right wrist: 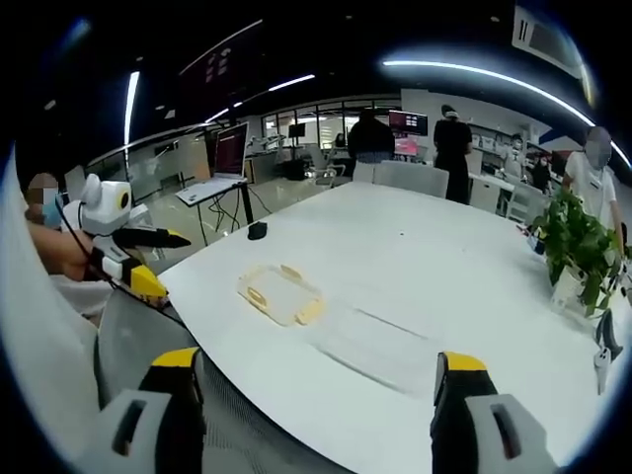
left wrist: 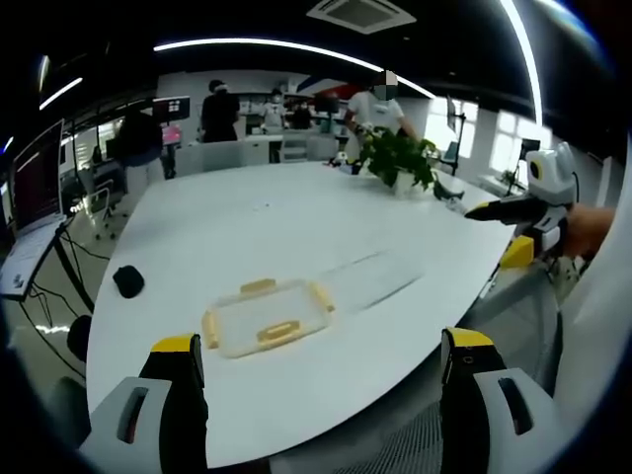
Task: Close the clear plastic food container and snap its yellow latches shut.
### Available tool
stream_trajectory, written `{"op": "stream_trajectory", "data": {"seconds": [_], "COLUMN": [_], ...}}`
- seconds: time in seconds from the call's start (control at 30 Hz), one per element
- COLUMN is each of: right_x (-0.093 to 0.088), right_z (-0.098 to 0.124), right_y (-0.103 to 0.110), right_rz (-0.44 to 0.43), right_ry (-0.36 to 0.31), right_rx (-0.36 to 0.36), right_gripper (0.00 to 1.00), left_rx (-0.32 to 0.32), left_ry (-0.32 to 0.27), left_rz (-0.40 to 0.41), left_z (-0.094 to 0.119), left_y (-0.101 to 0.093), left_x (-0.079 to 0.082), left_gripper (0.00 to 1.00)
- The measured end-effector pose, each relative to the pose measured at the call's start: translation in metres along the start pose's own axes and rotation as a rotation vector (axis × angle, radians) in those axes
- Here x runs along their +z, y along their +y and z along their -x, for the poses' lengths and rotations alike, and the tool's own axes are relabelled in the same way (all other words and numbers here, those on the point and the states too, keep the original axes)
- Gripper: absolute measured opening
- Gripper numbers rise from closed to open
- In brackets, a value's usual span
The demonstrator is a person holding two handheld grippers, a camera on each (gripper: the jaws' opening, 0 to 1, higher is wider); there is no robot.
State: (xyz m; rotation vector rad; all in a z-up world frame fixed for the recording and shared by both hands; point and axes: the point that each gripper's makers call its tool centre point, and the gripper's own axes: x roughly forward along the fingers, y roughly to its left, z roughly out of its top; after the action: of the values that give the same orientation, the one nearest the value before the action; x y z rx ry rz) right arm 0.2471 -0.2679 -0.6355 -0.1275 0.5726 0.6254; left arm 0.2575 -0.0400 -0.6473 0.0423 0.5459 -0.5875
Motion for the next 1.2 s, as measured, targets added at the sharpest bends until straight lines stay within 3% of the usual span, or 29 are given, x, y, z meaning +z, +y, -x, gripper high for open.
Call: {"op": "stream_trajectory", "data": {"seconds": [0.97, 1.2], "right_x": [0.003, 0.005], "right_z": [-0.007, -0.012], "right_y": [0.007, 0.010], "right_rz": [0.039, 0.065], "right_ry": [0.018, 0.028], "right_rx": [0.013, 0.021], "right_gripper": [0.98, 0.98], "left_rx": [-0.002, -0.020], "left_ry": [0.006, 0.032], "left_rz": [-0.061, -0.131], "left_z": [0.002, 0.003], "left_y": [0.006, 0.011], "left_x": [0.000, -0.003], "left_gripper": [0.98, 0.96]}}
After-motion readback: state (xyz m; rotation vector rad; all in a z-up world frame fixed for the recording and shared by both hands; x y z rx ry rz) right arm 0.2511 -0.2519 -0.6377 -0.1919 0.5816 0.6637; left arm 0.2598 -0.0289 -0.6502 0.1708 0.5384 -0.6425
